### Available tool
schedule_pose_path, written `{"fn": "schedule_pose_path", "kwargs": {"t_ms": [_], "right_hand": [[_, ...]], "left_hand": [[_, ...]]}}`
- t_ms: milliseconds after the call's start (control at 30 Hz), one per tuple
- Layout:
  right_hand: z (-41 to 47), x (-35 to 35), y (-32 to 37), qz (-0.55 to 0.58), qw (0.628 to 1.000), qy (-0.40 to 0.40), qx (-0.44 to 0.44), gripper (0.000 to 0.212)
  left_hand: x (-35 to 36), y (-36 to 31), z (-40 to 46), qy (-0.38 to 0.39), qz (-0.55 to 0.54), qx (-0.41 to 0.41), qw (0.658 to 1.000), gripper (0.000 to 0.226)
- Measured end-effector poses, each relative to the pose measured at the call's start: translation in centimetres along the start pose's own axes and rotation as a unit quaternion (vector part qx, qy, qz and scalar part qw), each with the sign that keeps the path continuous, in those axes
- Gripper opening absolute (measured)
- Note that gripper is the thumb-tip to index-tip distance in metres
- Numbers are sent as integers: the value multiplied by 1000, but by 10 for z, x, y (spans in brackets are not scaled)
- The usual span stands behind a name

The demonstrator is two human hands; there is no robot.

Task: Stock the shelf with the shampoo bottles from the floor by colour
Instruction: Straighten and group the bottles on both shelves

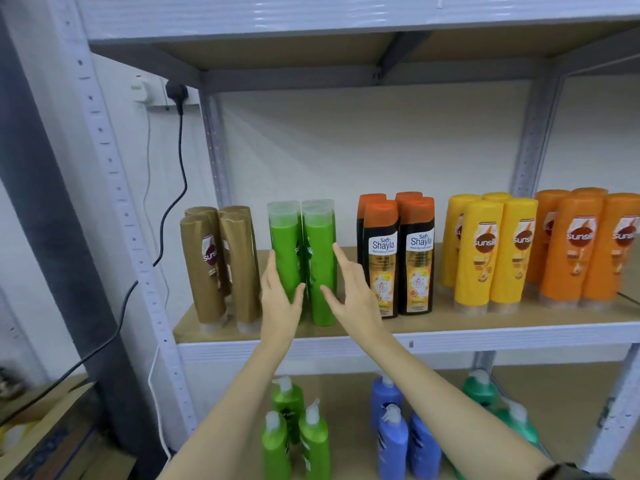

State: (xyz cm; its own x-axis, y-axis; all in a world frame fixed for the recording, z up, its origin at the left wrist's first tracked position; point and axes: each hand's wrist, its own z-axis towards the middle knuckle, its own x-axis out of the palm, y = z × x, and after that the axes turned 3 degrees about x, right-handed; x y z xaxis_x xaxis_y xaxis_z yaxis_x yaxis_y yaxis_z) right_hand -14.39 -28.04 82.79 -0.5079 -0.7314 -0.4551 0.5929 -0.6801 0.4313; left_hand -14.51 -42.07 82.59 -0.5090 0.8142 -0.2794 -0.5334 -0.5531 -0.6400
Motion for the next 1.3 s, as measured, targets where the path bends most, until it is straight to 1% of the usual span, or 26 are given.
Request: {"fn": "schedule_pose_path", "kwargs": {"t_ms": [67,167,267,333,433,500,600,667,767,867,933,1000,1067,1167,1200,1300], "right_hand": [[7,6,3,-11,1000,14,3,78],[15,14,4,-40,999,31,6,78],[20,17,3,-45,998,52,5,82],[21,16,1,-23,998,60,1,84],[21,11,-3,42,996,80,8,84],[21,7,-8,62,994,90,19,85],[23,3,-13,80,991,103,42,87],[24,3,-16,100,987,109,58,89],[25,6,-19,127,983,108,75,86],[24,9,-16,145,980,103,85,82],[21,9,-13,143,983,86,80,80],[18,11,-11,130,988,55,70,79],[14,12,-10,120,990,37,69,85],[7,15,-10,108,988,56,94,105],[5,15,-11,94,988,65,104,110],[0,18,-15,51,989,80,115,116]], "left_hand": [[1,1,5,9,-5,-9,1000,81],[-2,4,13,25,14,5,1000,86],[-6,8,17,41,29,6,999,89],[-7,11,17,44,25,10,999,90],[-9,16,18,46,-18,36,998,90],[-9,19,20,59,-36,48,996,92],[-8,23,24,92,-54,25,994,98],[-8,29,26,103,-70,19,992,97],[-12,36,28,119,-86,6,989,94],[-14,37,29,129,-66,19,989,96],[-13,38,28,124,-64,20,990,94],[-10,36,25,112,-84,5,990,86],[-7,30,22,95,-105,-14,990,85],[-1,27,19,102,-100,-20,990,106],[1,27,18,105,-91,-23,990,109],[3,29,16,107,-79,-35,990,107]]}}
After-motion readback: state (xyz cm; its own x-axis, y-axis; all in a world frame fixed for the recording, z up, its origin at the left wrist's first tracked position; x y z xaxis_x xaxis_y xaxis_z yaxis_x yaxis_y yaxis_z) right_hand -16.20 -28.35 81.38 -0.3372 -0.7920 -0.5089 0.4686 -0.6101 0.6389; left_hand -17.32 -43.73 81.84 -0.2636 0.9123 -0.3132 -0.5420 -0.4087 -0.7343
